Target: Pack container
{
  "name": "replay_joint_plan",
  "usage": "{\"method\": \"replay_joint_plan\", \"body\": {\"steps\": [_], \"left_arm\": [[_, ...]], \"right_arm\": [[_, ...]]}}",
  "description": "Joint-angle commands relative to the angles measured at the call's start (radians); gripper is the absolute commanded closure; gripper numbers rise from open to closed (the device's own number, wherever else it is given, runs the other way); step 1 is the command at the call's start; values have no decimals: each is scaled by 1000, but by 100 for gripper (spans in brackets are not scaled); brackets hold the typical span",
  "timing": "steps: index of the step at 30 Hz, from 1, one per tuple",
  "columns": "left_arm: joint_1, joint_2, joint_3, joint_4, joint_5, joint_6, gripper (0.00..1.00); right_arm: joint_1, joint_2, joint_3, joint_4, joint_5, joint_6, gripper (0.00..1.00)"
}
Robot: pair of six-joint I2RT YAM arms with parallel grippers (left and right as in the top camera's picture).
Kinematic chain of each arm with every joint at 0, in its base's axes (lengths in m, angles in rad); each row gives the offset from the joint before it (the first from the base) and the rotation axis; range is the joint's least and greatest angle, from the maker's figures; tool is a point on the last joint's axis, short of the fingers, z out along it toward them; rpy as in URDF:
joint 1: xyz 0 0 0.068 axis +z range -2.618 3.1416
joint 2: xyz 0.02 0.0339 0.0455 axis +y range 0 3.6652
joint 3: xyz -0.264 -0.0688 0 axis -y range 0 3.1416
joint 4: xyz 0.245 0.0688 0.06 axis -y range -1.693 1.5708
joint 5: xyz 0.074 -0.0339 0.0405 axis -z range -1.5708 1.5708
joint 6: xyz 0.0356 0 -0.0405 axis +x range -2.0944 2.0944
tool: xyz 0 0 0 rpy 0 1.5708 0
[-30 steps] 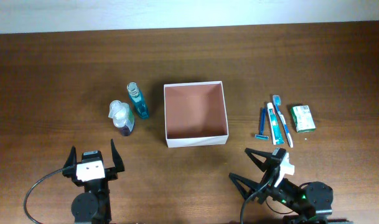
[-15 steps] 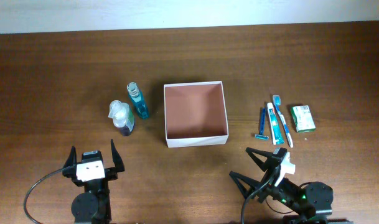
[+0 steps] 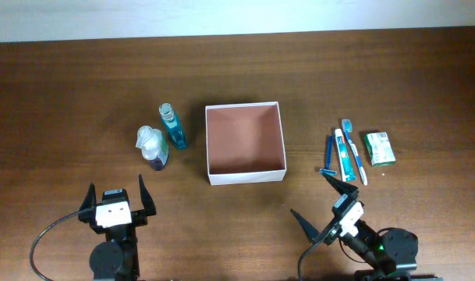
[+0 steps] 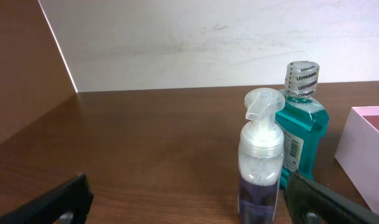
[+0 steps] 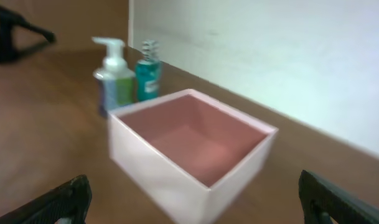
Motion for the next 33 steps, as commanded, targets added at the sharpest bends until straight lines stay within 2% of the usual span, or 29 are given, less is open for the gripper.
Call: {"method": "replay_joint_plan", "body": {"steps": [1,7,11,17,25,29,33], "left_arm": [[4,-11,-10,6,14,17,1],[4,-11,-10,6,14,16,1],[4,-11,-10,6,14,16,1],[4,-11,-10,6,14,16,1],[4,-11,-10,6,14,16,1],[4,-11,-10,6,14,17,1],[4,-11,-10,6,14,16,1]], "right_arm": [[-7,-10,-9,4,139,-148,1],[-7,-10,-9,7,340,-147,2],[-7,-10,-9,6,344,-93,2],[-7,-10,-9,6,360,129,1],[-7,-10,-9,6,320,186,1],[-7,-10,-9,8,188,371,1],[-7,-10,-9,8,166,512,2]]}}
